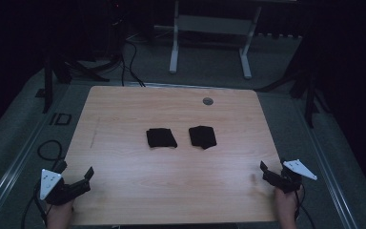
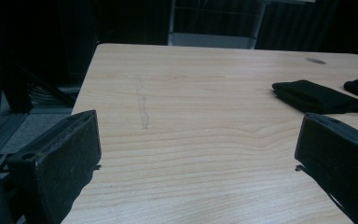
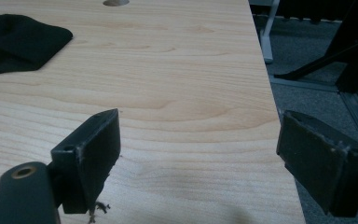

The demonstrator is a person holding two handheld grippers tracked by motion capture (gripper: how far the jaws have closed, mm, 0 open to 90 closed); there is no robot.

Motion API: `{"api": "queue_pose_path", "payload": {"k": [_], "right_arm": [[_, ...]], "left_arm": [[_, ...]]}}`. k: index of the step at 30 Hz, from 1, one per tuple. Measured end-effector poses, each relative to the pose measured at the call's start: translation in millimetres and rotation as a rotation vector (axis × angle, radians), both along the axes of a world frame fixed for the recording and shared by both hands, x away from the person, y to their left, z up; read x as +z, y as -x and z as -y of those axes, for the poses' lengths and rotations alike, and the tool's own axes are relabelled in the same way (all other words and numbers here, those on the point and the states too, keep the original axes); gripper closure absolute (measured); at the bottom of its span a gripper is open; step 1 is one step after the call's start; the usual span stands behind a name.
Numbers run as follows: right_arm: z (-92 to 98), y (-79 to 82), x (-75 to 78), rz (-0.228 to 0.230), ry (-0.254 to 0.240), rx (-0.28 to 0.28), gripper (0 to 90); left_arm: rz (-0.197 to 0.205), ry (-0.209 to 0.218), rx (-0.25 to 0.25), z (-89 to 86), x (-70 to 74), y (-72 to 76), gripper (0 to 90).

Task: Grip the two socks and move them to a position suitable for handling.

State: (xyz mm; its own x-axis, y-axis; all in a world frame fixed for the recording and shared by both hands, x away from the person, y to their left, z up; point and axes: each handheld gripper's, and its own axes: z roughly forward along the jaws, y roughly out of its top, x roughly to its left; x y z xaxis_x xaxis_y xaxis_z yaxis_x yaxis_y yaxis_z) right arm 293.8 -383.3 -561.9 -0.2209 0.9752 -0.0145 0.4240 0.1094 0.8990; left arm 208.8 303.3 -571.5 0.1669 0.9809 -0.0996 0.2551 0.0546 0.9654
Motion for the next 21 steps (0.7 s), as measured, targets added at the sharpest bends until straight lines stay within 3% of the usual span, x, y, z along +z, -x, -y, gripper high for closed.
{"api": "queue_pose_path", "payload": {"k": [4,10,12,13,14,15,17,19,21], "right_arm": [[-0.6,-1.1,-0.1,-0.024,0.003,-0.001,13.5],[-4.9,-6.2,0.3,-0.078,0.057,0.013,13.9],[-8.2,-9.8,1.7,-0.104,0.078,0.053,13.9],[-10.1,-13.2,2.7,-0.13,0.06,0.093,13.9],[-10.1,-13.2,2.7,-0.13,0.06,0.093,13.9],[-14.0,-18.6,4.3,-0.172,0.062,0.132,13.9],[-14.0,-18.6,4.3,-0.172,0.062,0.132,13.9],[-22.6,-27.2,10.4,-0.226,0.059,0.183,13.3],[-26.6,-31.1,15.6,-0.231,0.036,0.21,13.1]], "left_arm": [[-0.004,0.003,-0.008,-0.2,0.3,0.0,0.7],[-0.008,0.026,-0.027,1.1,1.2,-0.9,0.8],[-0.009,0.03,-0.043,2.8,1.2,-1.5,0.7],[-0.011,0.032,-0.052,3.9,1.4,-1.7,0.8],[-0.015,0.031,-0.062,5.4,1.8,-2.0,0.8],[-0.018,0.032,-0.074,7.1,2.2,-1.8,0.8],[-0.028,0.025,-0.079,9.2,3.2,-1.8,0.8],[-0.028,0.013,-0.117,19.0,6.6,-0.9,0.8],[-0.032,0.018,-0.139,25.3,8.2,-0.7,0.7]]}}
